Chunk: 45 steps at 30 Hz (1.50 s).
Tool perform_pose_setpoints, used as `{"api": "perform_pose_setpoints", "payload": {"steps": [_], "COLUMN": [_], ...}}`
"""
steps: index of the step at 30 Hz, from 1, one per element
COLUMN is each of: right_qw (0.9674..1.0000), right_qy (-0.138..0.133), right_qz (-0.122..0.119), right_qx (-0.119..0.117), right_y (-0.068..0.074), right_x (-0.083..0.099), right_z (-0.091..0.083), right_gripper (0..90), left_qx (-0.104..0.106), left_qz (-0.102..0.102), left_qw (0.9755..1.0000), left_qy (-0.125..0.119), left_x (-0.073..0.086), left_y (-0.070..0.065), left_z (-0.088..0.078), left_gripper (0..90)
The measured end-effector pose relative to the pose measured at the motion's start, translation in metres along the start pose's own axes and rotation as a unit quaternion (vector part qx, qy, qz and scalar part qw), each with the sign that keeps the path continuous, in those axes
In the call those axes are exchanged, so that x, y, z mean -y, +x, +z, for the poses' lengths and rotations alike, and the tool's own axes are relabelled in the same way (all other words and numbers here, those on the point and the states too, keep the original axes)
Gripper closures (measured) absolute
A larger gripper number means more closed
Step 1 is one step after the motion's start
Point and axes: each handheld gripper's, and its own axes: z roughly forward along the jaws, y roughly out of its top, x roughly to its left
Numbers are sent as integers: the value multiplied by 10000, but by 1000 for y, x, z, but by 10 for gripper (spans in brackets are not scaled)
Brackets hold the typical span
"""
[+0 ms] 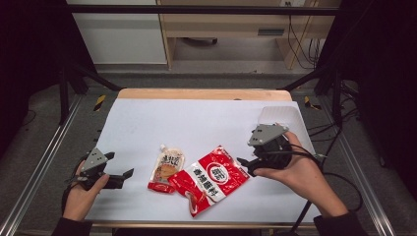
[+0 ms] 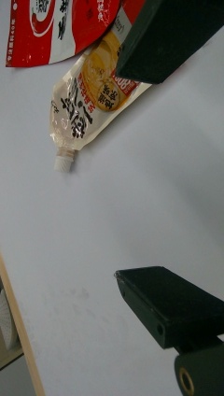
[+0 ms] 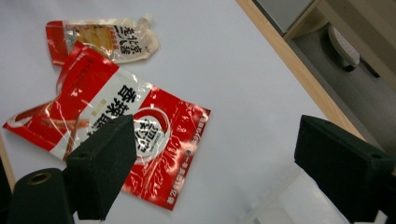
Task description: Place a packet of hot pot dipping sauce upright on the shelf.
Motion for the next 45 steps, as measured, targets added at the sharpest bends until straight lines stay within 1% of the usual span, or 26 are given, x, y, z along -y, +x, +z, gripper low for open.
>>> {"api": "perform_pose_setpoints", "payload": {"steps": [1, 3, 7, 11, 13, 16, 18, 20, 22, 24, 28, 30, 32, 34, 36, 38, 41, 45], "right_qw": [10000, 9999, 9998, 9995, 9992, 9983, 9980, 9971, 9967, 9963, 9947, 9941, 9934, 9930, 9928, 9924, 9912, 9918], "right_qy": [-12, -84, -140, -129, -166, -217, -182, -110, -79, -53, -33, -3, 51, 112, 111, 89, 20, 94], "right_qz": [34, 18, 32, 165, 207, 302, 339, 407, 433, 463, 603, 637, 697, 738, 768, 796, 913, 938], "right_qx": [-15, -52, -131, -233, -301, -452, -506, -634, -678, -726, -834, -882, -907, -918, -917, -931, -955, -862], "right_y": [3, 8, 17, 24, 27, 34, 39, 43, 46, 48, 53, 55, 58, 60, 63, 65, 66, 66], "right_x": [-3, -8, -16, -24, -27, -34, -38, -42, -46, -49, -53, -53, -53, -53, -54, -55, -57, -58], "right_z": [3, 10, 22, 38, 47, 63, 73, 85, 95, 104, 127, 136, 147, 154, 163, 169, 176, 185], "right_gripper": [156, 173, 199, 248, 274, 304, 324, 348, 373, 391, 442, 453, 452, 452, 452, 455, 474, 496], "left_qx": [13, 45, 76, 106, 102, 96, 102, 103, 112, 137, 129, 115, 99, 65, 66, 60, 73, 65], "left_qz": [0, 0, 39, 102, 139, 169, 172, 171, 168, 199, 289, 313, 324, 286, 257, 263, 285, 344], "left_qw": [10000, 10000, 9999, 9999, 9998, 9998, 9998, 9998, 9998, 9997, 9994, 9993, 9993, 9995, 9996, 9996, 9995, 9993], "left_qy": [29, 56, 57, 47, 55, 56, 62, 67, 70, 84, 132, 139, 149, 118, 115, 123, 134, 151], "left_x": [0, -1, -1, -1, -2, -2, -2, -2, -2, -2, -2, -2, -2, -2, -2, -2, -2, -3], "left_y": [0, -1, -2, -4, -5, -6, -6, -6, -7, -8, -11, -11, -12, -11, -10, -11, -13, -16], "left_z": [0, -1, 0, 0, 1, 2, 3, 3, 3, 4, 6, 6, 6, 6, 6, 7, 7, 9], "left_gripper": [39, 41, 41, 41, 41, 40, 40, 40, 40, 40, 40, 40, 41, 41, 41, 41, 41, 41]}}
